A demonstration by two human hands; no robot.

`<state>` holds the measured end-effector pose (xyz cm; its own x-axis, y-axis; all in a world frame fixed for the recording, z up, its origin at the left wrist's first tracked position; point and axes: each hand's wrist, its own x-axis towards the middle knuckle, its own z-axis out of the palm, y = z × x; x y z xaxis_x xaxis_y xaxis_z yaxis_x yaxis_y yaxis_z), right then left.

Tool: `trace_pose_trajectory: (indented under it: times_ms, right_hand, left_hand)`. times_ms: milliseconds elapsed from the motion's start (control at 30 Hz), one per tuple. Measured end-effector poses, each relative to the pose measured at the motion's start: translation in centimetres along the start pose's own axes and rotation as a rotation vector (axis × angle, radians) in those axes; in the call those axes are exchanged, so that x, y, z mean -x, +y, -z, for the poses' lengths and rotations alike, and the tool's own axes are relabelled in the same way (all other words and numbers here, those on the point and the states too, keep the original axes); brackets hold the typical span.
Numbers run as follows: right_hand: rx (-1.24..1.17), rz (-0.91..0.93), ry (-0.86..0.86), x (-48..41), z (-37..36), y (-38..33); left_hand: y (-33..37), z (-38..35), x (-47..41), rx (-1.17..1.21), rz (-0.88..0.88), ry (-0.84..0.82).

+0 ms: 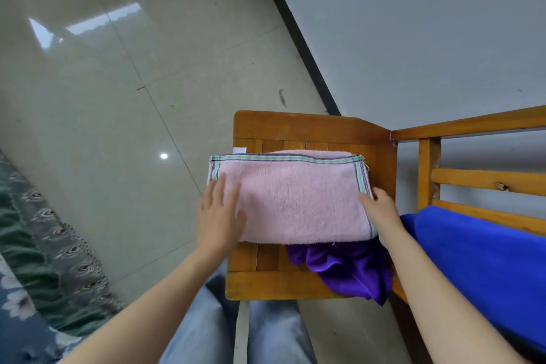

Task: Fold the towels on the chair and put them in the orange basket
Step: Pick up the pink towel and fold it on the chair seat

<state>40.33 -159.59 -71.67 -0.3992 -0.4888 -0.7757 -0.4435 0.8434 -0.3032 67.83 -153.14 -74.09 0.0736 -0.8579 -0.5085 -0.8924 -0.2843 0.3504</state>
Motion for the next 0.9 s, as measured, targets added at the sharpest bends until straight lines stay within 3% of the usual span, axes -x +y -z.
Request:
trace_pose_trajectory:
  times_ms: [67,167,367,467,600,733,900]
  right_hand:
    - [-0.062,-0.031,-0.022,0.6,0.2,0.6]
    - [-0.137,-0.059,-0.005,0.9,0.5,0.4]
    - [-0.235,-0.057,0.106,2.9,3.2,-1.6]
    - [-0.045,0.054,0.294,5.1,5.3,-1.5]
    - [0.367,0.185,0.436,7.2,5.4,-0.8]
    - [0.353,0.261,0.434,8.8,3.7,-2.0]
    - [0.075,0.290,0.234,10.3,-0.2,-5.7]
  left_hand:
    - [0.0,-1.2,1.5,-0.110,-0.148,-0.070]
    - [0.6,-1.4,2.7,-0.178,-0.170,-0.190]
    - [1.0,0.0,3.2,-0.258,-0.211,-0.207]
    - [2.1,0.7,3.2,-0.182,-0.214,-0.191]
    - [2.6,0.2,2.7,-0.083,-0.087,-0.337]
    - [2.5,0.5,2.7,0.158,0.029,-0.371]
    - [2.4,1.3,1.9,0.854,0.312,-0.406]
